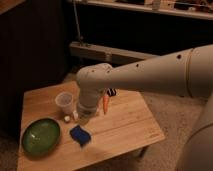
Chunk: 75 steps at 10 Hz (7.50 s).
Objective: Place the bottle in the ceramic bowl
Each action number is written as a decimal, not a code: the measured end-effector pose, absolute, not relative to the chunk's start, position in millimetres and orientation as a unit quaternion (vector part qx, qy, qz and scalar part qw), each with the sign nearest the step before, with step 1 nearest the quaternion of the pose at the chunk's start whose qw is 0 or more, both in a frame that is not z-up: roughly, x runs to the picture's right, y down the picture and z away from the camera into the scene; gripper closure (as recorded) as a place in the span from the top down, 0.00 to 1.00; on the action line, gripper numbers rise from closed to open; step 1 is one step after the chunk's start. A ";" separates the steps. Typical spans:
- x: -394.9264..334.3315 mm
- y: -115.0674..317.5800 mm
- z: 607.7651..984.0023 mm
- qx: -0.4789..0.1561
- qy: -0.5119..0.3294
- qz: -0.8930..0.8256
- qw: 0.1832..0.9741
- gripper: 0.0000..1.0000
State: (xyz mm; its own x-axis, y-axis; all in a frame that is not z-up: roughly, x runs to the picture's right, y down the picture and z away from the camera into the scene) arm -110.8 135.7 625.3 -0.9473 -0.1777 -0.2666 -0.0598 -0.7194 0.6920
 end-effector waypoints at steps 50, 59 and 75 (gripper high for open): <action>-90.8 129.1 799.2 0.267 -0.319 -0.905 -0.092 0.80; -121.8 136.0 850.1 0.253 -0.337 -0.896 -0.138 0.79; -101.8 65.7 769.3 0.265 -0.347 -0.895 -0.086 0.00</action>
State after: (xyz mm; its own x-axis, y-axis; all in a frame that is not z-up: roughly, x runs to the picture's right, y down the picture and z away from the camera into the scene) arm -101.8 65.7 769.3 -0.8443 -0.0293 -0.5350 -0.3389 -0.7441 0.5756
